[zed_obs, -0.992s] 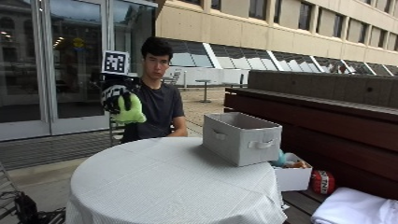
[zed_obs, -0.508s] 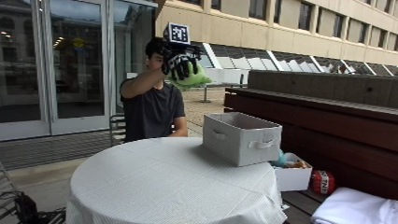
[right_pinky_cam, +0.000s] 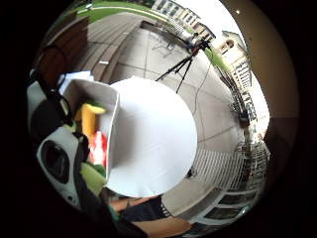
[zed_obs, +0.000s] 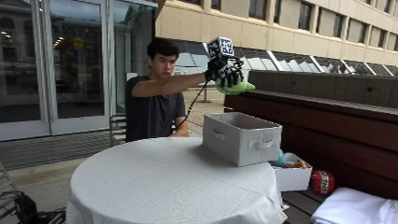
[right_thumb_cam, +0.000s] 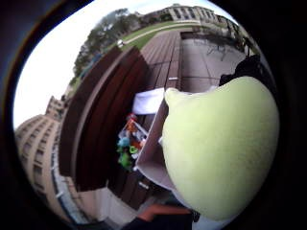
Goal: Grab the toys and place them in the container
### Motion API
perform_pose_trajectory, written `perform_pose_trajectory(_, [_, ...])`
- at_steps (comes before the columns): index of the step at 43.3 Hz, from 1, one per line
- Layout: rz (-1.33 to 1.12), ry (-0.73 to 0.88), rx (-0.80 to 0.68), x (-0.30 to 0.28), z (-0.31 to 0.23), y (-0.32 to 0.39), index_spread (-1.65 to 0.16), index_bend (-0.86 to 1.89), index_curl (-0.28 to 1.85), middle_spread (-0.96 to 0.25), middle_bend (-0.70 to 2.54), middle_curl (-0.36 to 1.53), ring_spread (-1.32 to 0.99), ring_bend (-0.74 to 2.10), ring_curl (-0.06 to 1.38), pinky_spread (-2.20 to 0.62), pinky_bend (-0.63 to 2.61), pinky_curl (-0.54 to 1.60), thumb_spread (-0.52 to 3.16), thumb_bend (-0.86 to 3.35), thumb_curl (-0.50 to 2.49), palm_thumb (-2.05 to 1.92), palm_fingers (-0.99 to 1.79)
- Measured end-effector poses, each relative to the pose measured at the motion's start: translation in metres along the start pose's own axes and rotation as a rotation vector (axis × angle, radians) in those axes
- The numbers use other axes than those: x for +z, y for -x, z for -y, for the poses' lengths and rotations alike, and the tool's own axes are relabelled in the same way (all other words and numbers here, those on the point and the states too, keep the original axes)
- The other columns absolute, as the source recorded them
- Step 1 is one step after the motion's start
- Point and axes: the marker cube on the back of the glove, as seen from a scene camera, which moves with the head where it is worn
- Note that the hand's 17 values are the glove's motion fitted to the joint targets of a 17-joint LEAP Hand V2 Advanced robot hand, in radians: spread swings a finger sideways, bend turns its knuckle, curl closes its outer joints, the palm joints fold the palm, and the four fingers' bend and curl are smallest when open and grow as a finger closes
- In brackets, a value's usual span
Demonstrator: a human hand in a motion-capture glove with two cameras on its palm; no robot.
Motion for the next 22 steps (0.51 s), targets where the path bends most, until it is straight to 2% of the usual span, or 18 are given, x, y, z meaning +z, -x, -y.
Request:
perform_pose_trajectory(6, [0.008,0.012,-0.045,0.021,-0.004,0.029,-0.38,0.42,0.54,-0.49,0.58,0.75,-0.39,1.18,0.49,-0.44,0.97,0.43,0.45,0.07,0.98,0.74,1.09])
perform_pose_trajectory(14, [0.055,0.124,-0.082,0.06,0.001,0.021,-0.39,0.34,0.57,-0.49,0.53,0.76,-0.4,1.15,0.49,-0.45,0.97,0.43,0.48,0.03,1.0,0.72,1.04])
perform_pose_trajectory(16, [0.059,0.176,-0.091,0.069,-0.002,0.019,-0.39,0.21,0.56,-0.49,0.48,0.76,-0.4,1.15,0.49,-0.46,1.03,0.44,0.52,0.0,0.99,0.68,0.91])
perform_pose_trajectory(17, [0.062,0.204,-0.095,0.072,-0.004,0.019,-0.38,0.09,0.53,-0.48,0.41,0.73,-0.4,1.15,0.49,-0.45,1.09,0.46,0.65,-0.05,0.95,0.6,0.75])
perform_pose_trajectory(18, [0.068,0.229,-0.099,0.075,-0.005,0.017,-0.36,-0.08,0.48,-0.41,0.29,0.71,-0.37,1.13,0.49,-0.42,1.22,0.5,0.7,-0.1,0.89,0.5,0.41])
perform_pose_trajectory(19, [0.076,0.249,-0.103,0.077,-0.005,0.013,-0.33,-0.11,0.48,-0.33,0.2,0.7,-0.31,1.06,0.5,-0.37,1.32,0.55,0.73,-0.17,0.84,0.36,0.02])
perform_pose_trajectory(20, [0.085,0.261,-0.106,0.079,-0.005,0.009,-0.31,-0.08,0.49,-0.29,0.21,0.71,-0.27,1.07,0.53,-0.35,1.4,0.59,0.75,-0.15,0.82,0.32,-0.04])
perform_pose_trajectory(22, [0.091,0.257,-0.102,0.078,-0.007,0.005,-0.3,-0.1,0.41,-0.21,0.18,0.67,-0.21,0.95,0.47,-0.29,1.47,0.57,0.79,-0.15,0.76,0.2,-0.18])
